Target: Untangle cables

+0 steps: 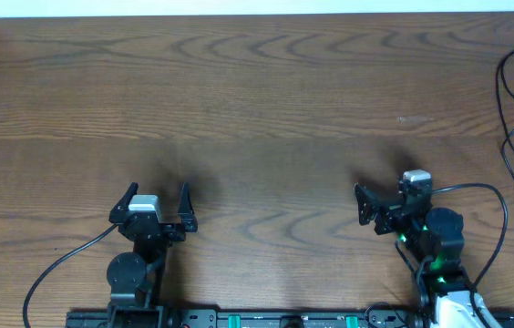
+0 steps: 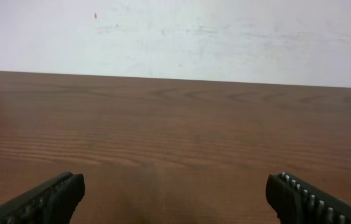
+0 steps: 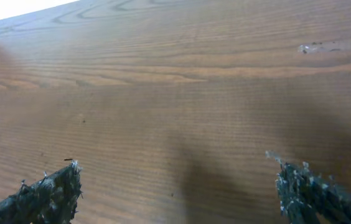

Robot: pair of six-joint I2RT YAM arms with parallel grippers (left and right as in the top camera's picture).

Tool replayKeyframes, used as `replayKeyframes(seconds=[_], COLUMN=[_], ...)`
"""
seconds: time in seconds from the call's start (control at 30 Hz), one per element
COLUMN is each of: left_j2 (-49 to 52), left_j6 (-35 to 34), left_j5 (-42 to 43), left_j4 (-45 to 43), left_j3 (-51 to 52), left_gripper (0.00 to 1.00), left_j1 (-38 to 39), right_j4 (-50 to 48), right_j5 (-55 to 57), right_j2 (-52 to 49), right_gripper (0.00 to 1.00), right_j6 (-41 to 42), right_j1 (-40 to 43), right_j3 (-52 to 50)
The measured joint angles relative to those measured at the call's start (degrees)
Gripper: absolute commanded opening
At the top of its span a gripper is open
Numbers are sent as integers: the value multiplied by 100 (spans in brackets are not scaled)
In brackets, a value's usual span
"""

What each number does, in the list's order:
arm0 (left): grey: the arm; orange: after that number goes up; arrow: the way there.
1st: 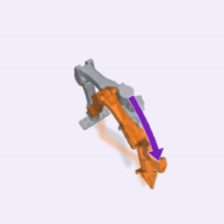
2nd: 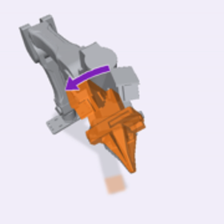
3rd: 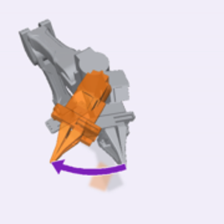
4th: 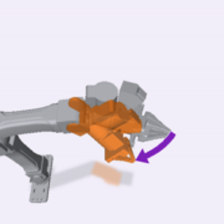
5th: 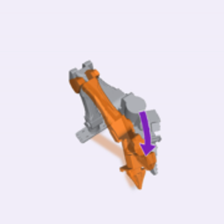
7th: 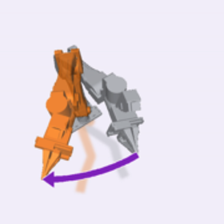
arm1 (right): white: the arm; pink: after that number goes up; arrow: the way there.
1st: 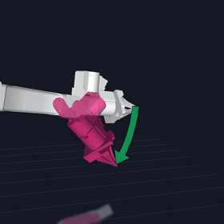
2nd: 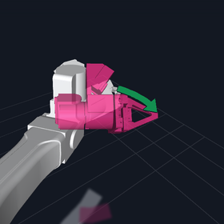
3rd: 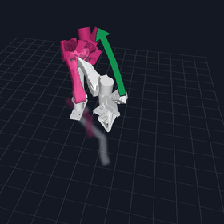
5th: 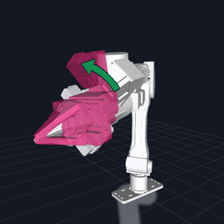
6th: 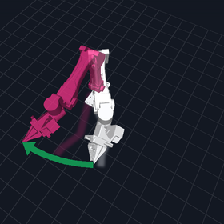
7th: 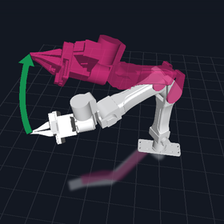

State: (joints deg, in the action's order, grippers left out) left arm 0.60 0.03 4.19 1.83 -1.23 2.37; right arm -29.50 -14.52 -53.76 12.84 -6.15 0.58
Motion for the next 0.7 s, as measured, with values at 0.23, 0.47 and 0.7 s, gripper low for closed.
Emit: replayKeyframes(seconds=[0.23, 0.47, 0.7], left_j2=[-2, 0, 0], left_j6=[0, 0, -2], left_j5=[0, 0, -2], left_j4=[0, 2, 2], left_j3=[0, 0, 0], left_gripper=[98, 98, 98], left_j1=[0, 0, 0], right_j4=[398, 1051, 1775], right_j5=[26, 42, 66], right_j2=[684, 1467, 2455], right_gripper=[99, 99, 99], right_j6=[0, 0, 0], right_j1=[0, 0, 2], right_j3=[-4, -7, -15])
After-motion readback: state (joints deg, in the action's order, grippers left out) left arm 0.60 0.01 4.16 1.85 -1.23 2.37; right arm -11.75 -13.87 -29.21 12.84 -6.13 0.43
